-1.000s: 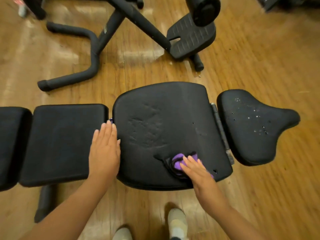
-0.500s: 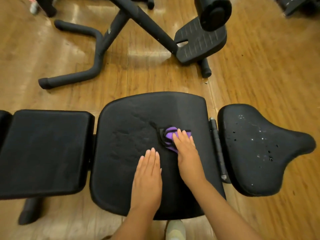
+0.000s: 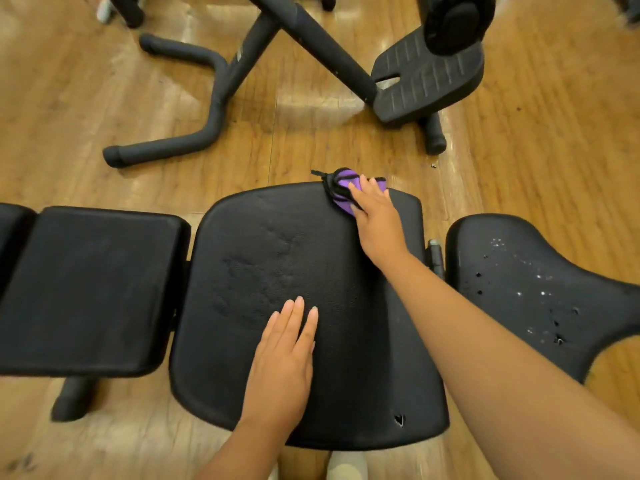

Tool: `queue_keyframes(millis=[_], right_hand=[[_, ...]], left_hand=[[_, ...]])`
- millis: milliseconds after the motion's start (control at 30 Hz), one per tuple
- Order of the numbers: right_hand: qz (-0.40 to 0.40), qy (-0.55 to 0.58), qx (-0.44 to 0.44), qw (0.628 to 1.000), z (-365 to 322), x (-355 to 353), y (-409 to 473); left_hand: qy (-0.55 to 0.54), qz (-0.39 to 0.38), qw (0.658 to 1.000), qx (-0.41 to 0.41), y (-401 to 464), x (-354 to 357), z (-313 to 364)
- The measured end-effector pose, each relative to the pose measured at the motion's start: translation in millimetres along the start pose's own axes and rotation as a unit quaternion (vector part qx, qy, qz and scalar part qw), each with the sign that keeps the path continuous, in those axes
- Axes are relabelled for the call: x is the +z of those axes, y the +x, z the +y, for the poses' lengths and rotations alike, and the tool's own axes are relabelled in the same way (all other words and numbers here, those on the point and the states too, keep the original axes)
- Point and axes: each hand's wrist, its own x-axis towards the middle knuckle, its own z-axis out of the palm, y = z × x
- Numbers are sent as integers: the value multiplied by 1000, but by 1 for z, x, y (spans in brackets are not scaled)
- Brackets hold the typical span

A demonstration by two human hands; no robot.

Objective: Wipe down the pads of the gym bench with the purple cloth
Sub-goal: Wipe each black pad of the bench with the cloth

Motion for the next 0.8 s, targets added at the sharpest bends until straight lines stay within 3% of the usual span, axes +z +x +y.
queue_keyframes(millis=[267, 467, 600, 800], right_hand=[[-60, 0, -25, 998, 2, -1, -178], [-75, -97, -75, 990, 11, 5, -295], [-75, -122, -99, 985, 6, -5, -304], [-20, -61, -3, 998, 26, -2, -226]], left_hand=[[0, -15, 1000, 2, 0, -2, -1], [-5, -27, 1000, 3, 0, -5, 0], [-2, -32, 999, -4, 1, -5, -2], [-27, -20, 999, 19, 5, 7, -8]])
